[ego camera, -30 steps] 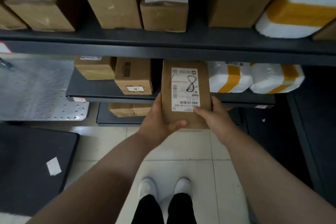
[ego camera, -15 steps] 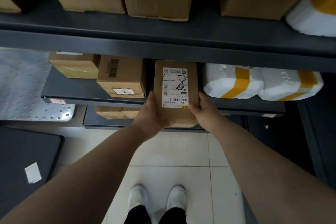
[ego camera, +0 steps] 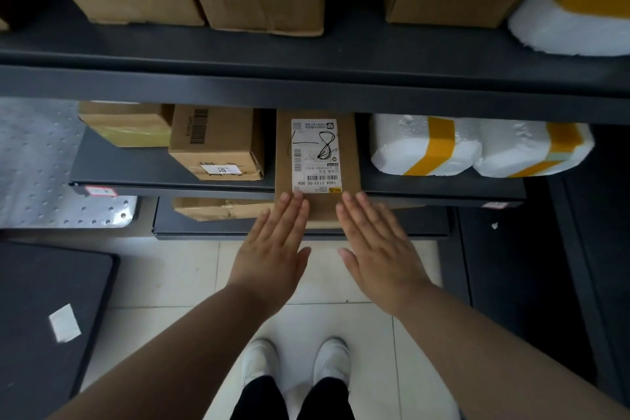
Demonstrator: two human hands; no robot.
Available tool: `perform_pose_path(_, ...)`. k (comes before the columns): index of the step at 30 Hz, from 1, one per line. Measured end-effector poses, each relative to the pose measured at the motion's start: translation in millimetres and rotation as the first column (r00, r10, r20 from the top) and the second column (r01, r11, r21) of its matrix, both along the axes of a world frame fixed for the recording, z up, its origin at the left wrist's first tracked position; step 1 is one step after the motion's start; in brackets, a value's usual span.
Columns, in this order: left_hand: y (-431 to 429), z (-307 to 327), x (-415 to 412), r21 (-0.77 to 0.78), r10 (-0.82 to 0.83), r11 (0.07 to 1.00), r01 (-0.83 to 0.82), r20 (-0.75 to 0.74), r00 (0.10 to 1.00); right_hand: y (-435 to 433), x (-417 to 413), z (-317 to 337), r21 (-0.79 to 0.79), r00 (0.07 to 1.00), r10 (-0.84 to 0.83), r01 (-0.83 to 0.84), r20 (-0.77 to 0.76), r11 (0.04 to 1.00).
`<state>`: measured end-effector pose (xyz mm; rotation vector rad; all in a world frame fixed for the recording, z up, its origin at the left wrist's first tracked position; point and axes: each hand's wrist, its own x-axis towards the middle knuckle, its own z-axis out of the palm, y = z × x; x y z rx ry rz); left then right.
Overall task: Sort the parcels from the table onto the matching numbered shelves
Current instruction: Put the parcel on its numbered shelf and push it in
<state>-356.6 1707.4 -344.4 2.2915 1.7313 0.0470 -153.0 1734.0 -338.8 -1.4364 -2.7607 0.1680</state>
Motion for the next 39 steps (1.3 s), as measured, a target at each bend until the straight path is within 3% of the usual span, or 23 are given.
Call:
perform_pose_path(4,-5.3,-15.6,6.3,-0.018,0.0,1.0,-0.001,-0.063,0.998,-10.2,-0.8,-22.5,-0.045,0.995,-0.022,0.027,0.1,0.999)
perform_pose_path(12,38.6,-16.3,9.3,0.021,0.038,0.999,-0.035,-0.15,0.988,32.3,-15.6,-25.3,-0.063,0.98,-0.145,0.154,0.133,0.986)
perform_pose_path(18,88.3,-12.8,7.8,-0.101,0.041,0.993,-0.062,-0.2,0.979,75.9,-20.9,-15.4,-0.152,0.949,-0.119,0.168,0.291,0.974)
perform_pose_path(29,116.7,-9.5,5.7,-0.127,0.044,0.99,-0.068,-0.181,0.982,102.5,-25.4,-8.8,-0.146,0.961,-0.123,0.162,0.247,0.976)
perform_pose_path(39,101.4,39.5,-3.1,-0.145,-0.001,0.989,-0.019,-0.131,0.991,90.7,-34.3,44.2,-0.171,0.958,-0.108,0.158,0.267,0.972)
